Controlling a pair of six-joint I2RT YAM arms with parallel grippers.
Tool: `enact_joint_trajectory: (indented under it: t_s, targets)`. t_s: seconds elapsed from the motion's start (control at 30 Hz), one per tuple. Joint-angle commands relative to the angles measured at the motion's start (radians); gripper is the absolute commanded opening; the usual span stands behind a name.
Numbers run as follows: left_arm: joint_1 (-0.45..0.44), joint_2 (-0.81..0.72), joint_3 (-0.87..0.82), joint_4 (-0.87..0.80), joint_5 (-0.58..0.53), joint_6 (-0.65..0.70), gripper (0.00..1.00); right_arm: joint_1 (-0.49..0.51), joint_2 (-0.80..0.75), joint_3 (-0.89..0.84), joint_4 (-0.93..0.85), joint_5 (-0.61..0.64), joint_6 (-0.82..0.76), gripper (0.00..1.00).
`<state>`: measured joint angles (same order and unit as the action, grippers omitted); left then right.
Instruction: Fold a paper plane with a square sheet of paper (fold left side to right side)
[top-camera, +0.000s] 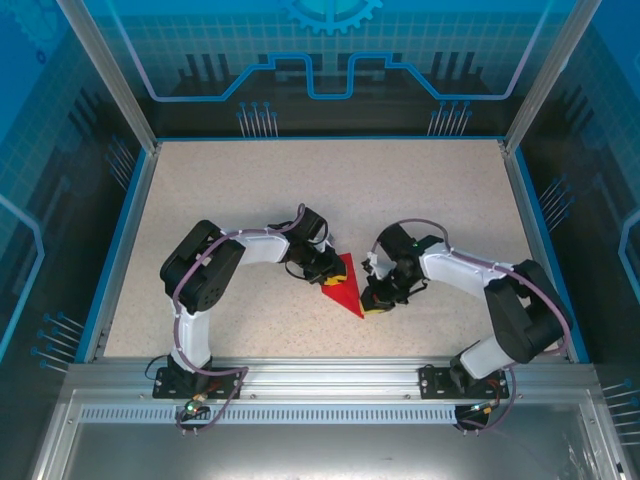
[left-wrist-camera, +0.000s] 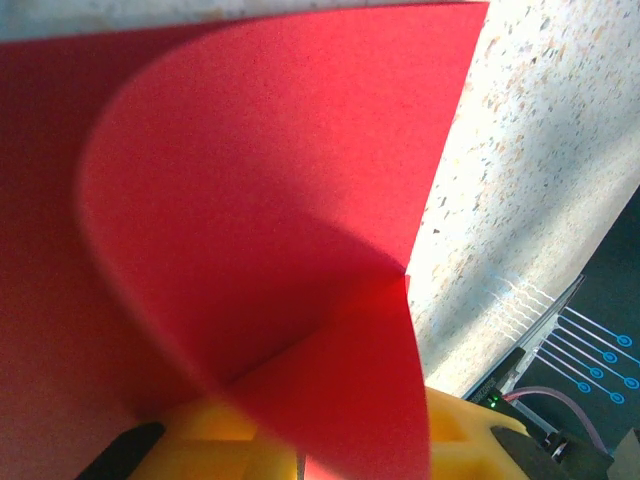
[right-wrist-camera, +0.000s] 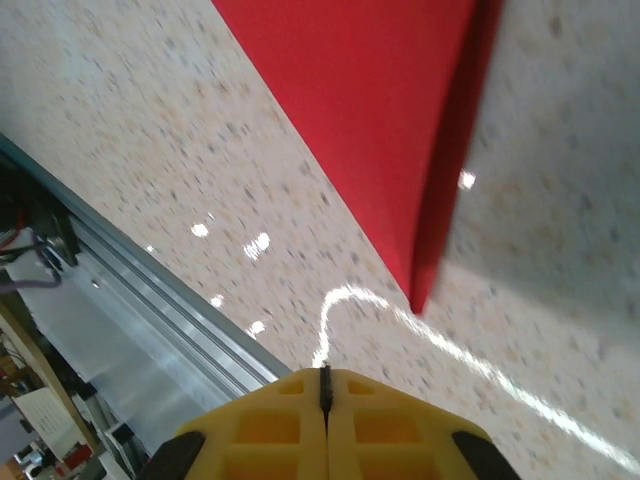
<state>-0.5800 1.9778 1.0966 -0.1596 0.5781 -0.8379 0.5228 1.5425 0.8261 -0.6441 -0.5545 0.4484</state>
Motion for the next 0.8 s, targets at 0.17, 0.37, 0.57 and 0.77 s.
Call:
enact_joint_trajectory:
  t_s: [0.17,0.37,0.57,0.77]
  targets:
    - [0.008,0.066,-0.024,-0.095,-0.100,0.009,0.20,0.001,0.185,0.087,0.094,0.006,0.039,0.03]
    - [0.009,0.052,-0.018,-0.089,-0.094,0.008,0.20,0.006,0.246,0.059,0.070,0.077,0.037,0.02]
    - [0.008,-0.008,0.003,-0.087,-0.099,0.025,0.21,-0.001,0.266,0.029,0.018,0.183,0.033,0.00]
    - [-0.006,-0.169,-0.021,-0.077,-0.113,0.055,0.20,-0.020,0.260,0.010,0.034,0.185,0.038,0.00]
